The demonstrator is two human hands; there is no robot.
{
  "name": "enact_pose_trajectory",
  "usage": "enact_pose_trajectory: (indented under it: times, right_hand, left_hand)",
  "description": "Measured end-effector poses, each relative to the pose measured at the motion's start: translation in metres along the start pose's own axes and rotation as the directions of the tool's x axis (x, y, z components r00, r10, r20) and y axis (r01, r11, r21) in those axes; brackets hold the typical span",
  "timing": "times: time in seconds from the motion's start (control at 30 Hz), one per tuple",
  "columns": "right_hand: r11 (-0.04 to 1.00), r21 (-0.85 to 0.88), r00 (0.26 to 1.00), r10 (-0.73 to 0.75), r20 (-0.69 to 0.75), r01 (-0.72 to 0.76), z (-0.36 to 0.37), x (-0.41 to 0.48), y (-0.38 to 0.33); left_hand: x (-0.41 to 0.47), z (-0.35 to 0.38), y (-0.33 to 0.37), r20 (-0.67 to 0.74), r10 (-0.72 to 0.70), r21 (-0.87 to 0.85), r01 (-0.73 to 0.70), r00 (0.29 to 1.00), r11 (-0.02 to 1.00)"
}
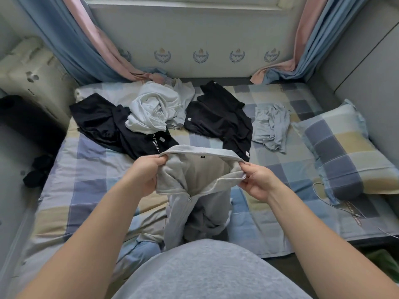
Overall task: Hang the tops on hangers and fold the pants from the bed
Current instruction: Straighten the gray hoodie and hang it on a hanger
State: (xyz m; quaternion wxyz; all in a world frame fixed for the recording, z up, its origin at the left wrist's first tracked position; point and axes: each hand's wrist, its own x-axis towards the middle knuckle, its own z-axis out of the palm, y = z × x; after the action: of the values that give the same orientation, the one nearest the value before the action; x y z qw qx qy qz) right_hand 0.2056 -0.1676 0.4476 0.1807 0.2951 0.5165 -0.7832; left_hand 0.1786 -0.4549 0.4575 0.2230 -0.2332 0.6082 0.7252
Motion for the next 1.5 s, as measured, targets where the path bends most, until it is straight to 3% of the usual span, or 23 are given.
enact_pose_trajectory:
  times: [0.2, 0.3, 0.4, 0.57, 0.67, 0.83, 0.9, 0.97, 1.03, 1.1, 1.13, 1.17, 1.23, 1.33, 1.5]
  right_hand:
    - [0.958, 0.103, 0.963, 0.259, 0.08, -0.267, 0.004, -0.003, -0.009]
    - [0.941, 0.073, 0.94, 0.321, 0.117, -0.33, 0.003, -0.004, -0.007]
    - [0.956, 0.043, 0.951, 0.283, 0.125, -0.29, -0.001, -0.005, -0.004]
    - [0.952, 0.146, 0.963, 0.261, 0.069, -0.269, -0.015, -0.003, -0.005]
    - [0.93, 0.209, 0.953, 0.299, 0.051, -0.303, -0.022, -0.009, -0.005]
    - [0.872, 0.398, 0.949, 0.315, -0.013, -0.285, -0.043, -0.032, 0.014]
    - [0.827, 0.508, 0.954, 0.297, -0.033, -0.24, -0.056, -0.048, 0.023]
    - [0.808, 0.555, 0.957, 0.282, -0.071, -0.197, -0.071, -0.066, 0.031]
    - [0.827, 0.543, 0.958, 0.255, -0.132, -0.145, -0.085, -0.085, 0.039]
    - [0.827, 0.553, 0.967, 0.215, -0.138, -0.106, -0.096, -0.103, 0.045]
    - [0.817, 0.57, 0.973, 0.189, -0.129, -0.084, -0.102, -0.112, 0.049]
    - [0.813, 0.579, 0.977, 0.166, -0.132, -0.06, -0.107, -0.12, 0.053]
    - [0.814, 0.58, 0.982, 0.113, -0.152, -0.004, -0.119, -0.136, 0.062]
    - [0.824, 0.557, 0.978, 0.023, -0.206, 0.098, -0.135, -0.157, 0.081]
    - [0.879, 0.458, 0.926, 0.056, -0.373, 0.131, -0.17, -0.189, 0.131]
  left_hand:
    - [0.005, 0.008, -0.027, 0.125, -0.26, -0.188, 0.28, 0.957, 0.941]
    - [0.009, 0.006, -0.036, 0.202, -0.388, -0.127, 0.417, 0.899, 0.9]
    - [0.012, -0.002, -0.041, 0.228, -0.358, 0.035, 0.36, 0.905, 0.932]
    - [0.021, -0.012, -0.044, 0.141, -0.284, 0.039, 0.281, 0.948, 0.959]
    - [0.022, -0.011, -0.042, 0.148, -0.367, 0.065, 0.361, 0.919, 0.93]
    - [0.022, 0.01, -0.059, 0.216, -0.471, -0.077, 0.496, 0.855, 0.865]
    - [0.027, 0.026, -0.078, 0.099, -0.353, 0.081, 0.346, 0.931, 0.935]
    - [0.029, 0.044, -0.098, 0.054, -0.076, 0.324, 0.054, 0.996, 0.945]
    - [0.024, 0.062, -0.113, 0.236, 0.078, 0.561, -0.201, 0.969, 0.803]
    - [0.02, 0.078, -0.127, 0.4, 0.115, 0.741, -0.395, 0.909, 0.543]
    - [0.016, 0.086, -0.131, 0.42, 0.132, 0.776, -0.431, 0.898, 0.46]
    - [0.013, 0.094, -0.133, 0.417, 0.157, 0.782, -0.442, 0.895, 0.441]
    - [0.002, 0.112, -0.134, 0.349, 0.155, 0.748, -0.374, 0.924, 0.548]
    - [-0.015, 0.145, -0.127, 0.27, -0.069, 0.534, -0.09, 0.96, 0.84]
    - [-0.06, 0.192, -0.123, 0.394, -0.31, 0.38, 0.154, 0.865, 0.912]
